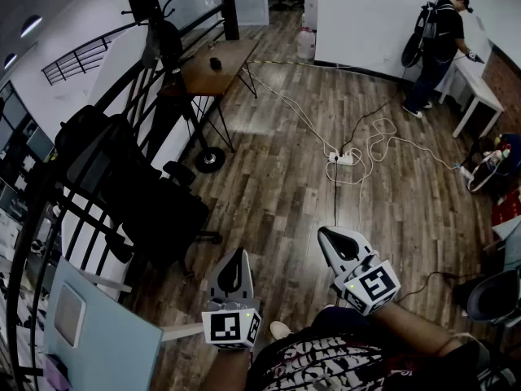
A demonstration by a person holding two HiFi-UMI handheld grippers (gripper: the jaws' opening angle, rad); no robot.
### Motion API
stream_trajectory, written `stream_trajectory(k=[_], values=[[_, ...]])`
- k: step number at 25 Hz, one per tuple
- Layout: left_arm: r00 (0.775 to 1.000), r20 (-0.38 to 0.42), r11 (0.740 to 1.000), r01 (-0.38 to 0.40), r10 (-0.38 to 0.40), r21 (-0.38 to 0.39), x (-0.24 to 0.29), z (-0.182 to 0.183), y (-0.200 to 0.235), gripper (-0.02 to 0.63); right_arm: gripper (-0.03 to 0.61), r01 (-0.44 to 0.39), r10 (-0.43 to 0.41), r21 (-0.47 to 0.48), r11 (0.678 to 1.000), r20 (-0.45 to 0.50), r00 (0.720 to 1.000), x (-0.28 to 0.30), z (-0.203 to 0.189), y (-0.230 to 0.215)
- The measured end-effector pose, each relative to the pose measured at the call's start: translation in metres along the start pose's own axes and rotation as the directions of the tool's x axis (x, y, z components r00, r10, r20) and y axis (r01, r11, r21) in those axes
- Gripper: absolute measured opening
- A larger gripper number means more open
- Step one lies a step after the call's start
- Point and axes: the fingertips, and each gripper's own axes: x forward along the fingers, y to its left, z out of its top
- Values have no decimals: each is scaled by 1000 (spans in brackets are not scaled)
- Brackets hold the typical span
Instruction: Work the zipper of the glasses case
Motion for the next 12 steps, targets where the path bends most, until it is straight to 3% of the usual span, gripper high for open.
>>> stream_trajectory(k=[5, 12], values=[[1000, -6, 1000, 4, -4, -22, 4, -9, 13, 5, -9, -11, 11, 13, 1000, -27, 1000, 11, -8, 10], [999, -36, 998, -5, 3, -59, 34, -29, 24, 6, -9, -8, 8, 66, 998, -3, 1000, 34, -8, -20]])
